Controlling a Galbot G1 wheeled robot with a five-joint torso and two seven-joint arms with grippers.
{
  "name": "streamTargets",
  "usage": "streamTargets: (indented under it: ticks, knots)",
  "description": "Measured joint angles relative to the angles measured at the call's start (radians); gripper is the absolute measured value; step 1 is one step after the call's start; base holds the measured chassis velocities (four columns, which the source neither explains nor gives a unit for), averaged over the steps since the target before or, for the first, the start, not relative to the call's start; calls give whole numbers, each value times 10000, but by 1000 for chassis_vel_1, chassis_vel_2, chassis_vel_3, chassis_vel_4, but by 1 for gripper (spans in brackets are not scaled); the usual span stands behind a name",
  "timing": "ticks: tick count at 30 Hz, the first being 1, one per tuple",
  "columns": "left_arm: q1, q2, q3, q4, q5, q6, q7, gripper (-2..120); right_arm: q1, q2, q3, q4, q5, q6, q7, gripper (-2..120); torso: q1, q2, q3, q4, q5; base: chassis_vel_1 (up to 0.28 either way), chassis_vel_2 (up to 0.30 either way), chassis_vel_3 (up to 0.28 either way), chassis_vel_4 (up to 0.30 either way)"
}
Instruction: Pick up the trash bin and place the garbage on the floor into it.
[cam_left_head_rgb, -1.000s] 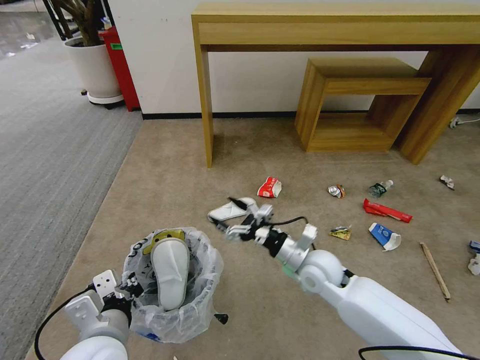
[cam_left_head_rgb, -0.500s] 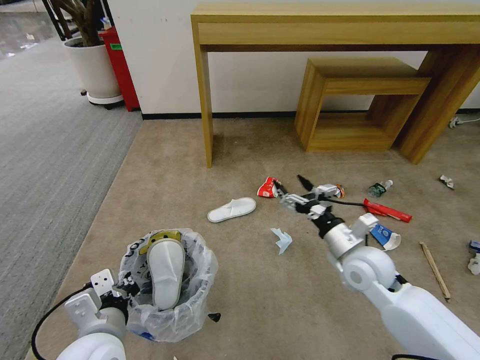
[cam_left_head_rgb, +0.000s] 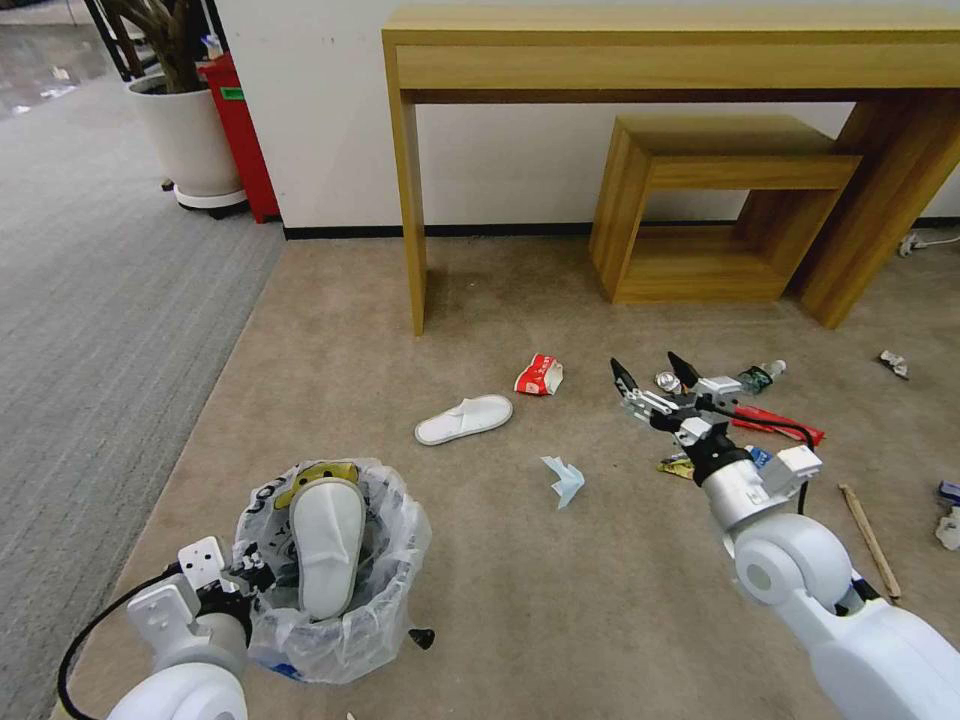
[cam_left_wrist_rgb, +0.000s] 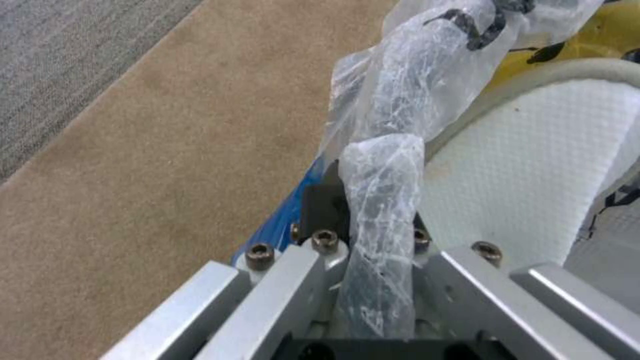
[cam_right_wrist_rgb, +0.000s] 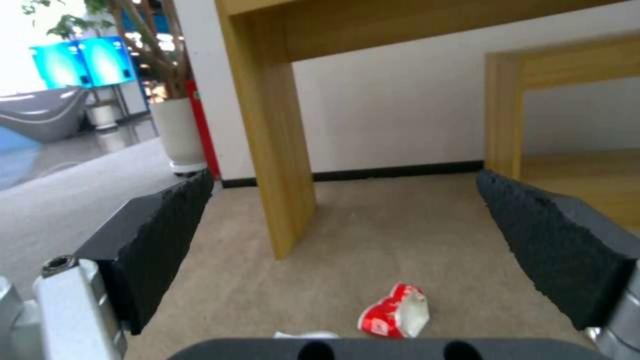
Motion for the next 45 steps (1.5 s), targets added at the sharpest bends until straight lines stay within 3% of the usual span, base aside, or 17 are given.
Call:
streamTargets:
  ticks: [18,45]
  knots:
    - [-21,-27,8,108,70,-42,9,1,-520,435,389,-241,-566,2,-61,100,0,0,0,0,0,0,0,0,0]
    - [-6,-194,33,126,215,-121,64,1,-241,410,-9,-451,-559,-2,-81,100,0,0,1,0,0,-96,97,101,-99]
